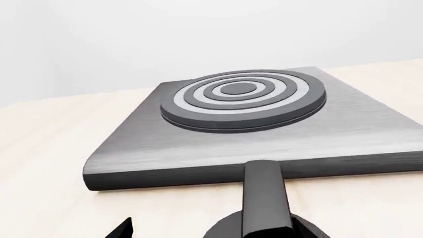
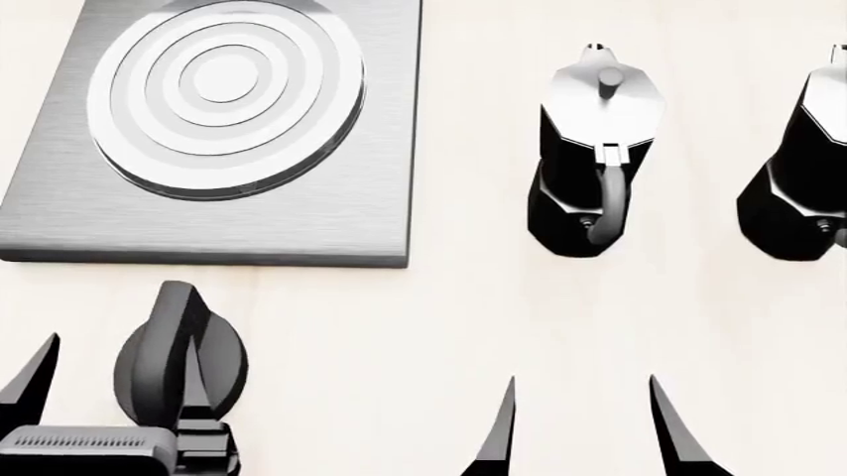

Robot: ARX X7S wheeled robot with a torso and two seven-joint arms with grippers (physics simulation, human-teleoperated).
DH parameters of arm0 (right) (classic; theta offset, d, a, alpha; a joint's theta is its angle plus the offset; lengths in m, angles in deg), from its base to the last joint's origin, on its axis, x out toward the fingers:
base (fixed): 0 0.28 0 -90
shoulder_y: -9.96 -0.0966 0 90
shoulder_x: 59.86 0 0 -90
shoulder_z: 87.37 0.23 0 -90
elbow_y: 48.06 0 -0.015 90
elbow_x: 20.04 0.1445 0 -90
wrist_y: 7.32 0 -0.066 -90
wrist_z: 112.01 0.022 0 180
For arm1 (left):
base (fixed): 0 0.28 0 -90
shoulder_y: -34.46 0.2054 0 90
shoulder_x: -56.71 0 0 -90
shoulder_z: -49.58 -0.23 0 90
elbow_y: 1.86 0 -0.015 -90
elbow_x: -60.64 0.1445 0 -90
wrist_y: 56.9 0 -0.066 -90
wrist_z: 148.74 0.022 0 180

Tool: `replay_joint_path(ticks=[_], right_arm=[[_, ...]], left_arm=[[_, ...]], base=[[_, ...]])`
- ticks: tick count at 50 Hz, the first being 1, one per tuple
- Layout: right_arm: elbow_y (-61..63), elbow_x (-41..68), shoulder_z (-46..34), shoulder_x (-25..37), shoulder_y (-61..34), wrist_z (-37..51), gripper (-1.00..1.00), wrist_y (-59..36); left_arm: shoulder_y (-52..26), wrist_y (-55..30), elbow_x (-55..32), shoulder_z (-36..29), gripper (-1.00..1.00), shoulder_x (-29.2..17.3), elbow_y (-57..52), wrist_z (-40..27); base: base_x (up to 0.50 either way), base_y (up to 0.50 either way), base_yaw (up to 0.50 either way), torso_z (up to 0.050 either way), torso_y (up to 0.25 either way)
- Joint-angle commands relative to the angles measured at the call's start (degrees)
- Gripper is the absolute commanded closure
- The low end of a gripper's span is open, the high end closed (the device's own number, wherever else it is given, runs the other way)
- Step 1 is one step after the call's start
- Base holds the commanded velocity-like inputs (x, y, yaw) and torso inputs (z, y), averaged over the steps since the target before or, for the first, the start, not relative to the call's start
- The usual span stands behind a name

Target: Turn off the stove.

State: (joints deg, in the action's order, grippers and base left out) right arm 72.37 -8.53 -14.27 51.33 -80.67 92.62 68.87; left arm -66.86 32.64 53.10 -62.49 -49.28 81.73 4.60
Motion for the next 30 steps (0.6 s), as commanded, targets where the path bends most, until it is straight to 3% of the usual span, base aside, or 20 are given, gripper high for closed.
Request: replay_joint_path(ticks=[1, 30], right_arm=[[-0.12, 0.01, -0.14, 0.13, -0.02, 0.15, -1.0, 0.17], [0.37, 0.76, 0.4, 0.68, 0.27, 0.69, -1.0, 0.52]], left_arm=[[1.82, -0.3, -1.93, 2.85, -1.0, -1.69, 1.95, -2.83], [5.62, 0.13, -3.74, 4.6, -1.0, -4.04, 0.2, -3.48]], base=[[0.0, 0.0, 0.0, 0.0, 0.0], [0.0, 0.0, 0.0, 0.0, -0.002]])
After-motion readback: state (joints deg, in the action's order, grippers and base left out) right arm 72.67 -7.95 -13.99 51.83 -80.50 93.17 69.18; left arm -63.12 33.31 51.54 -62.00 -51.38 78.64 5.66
